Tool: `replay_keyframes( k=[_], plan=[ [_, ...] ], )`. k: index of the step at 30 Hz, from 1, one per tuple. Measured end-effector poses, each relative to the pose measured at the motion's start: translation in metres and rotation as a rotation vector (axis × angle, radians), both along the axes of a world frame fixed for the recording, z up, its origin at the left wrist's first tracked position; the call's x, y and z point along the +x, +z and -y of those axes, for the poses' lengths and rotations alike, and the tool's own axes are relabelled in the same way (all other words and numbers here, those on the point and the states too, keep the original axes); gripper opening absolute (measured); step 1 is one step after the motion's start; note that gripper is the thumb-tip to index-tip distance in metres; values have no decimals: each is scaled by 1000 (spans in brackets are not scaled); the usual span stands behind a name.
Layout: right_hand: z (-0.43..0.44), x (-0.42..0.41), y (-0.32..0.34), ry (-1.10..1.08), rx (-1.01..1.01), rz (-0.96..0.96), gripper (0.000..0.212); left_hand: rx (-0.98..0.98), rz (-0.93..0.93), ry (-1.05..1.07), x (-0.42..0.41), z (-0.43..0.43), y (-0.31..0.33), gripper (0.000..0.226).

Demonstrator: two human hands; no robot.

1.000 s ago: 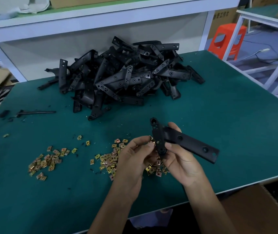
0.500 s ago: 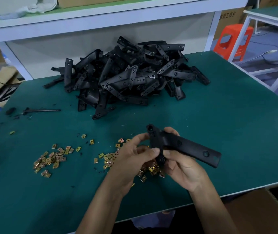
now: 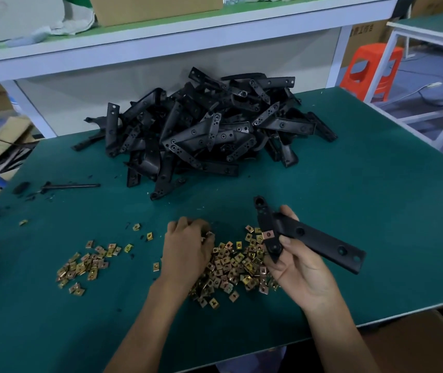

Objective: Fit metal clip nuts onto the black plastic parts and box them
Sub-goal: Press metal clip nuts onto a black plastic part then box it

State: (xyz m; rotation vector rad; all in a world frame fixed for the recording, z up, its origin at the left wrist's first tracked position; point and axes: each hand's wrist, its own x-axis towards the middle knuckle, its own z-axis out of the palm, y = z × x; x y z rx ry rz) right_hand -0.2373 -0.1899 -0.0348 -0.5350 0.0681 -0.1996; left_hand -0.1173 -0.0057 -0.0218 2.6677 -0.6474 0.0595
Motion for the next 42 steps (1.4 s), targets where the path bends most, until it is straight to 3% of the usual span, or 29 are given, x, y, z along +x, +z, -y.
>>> replay_keyframes(
  k=[3, 8, 12, 15, 19, 30, 32, 37, 42],
  plan=[
    [3, 1, 2, 36, 60, 69, 60, -154, -70, -7, -4, 5, 9, 7],
    [1, 10, 5, 129, 165, 197, 64, -750, -501, 25, -28, 18, 35, 9],
    [1, 12, -3, 161, 59, 176, 65, -1042, -672, 17, -46, 26, 46, 9],
    [2, 11, -6, 240, 90, 235, 55, -1021, -697, 67, -46, 23, 43, 8],
    [0, 11, -7, 191, -20, 162, 58, -791, -519, 110, -42, 13, 32, 7],
    [-5, 9, 2, 199, -11, 152, 53, -710, -422, 148, -44, 0, 22, 18],
    [-6, 8, 3, 180, -40, 117, 56, -797, -456, 179, -45, 1, 28, 18],
    [-6, 8, 5, 179, -83, 101, 59, -1183, -744, 198, -53, 15, 48, 12],
    [-7, 8, 6, 214, -99, 150, 55, -1335, -882, 123, -60, 23, 60, 20]
  ],
)
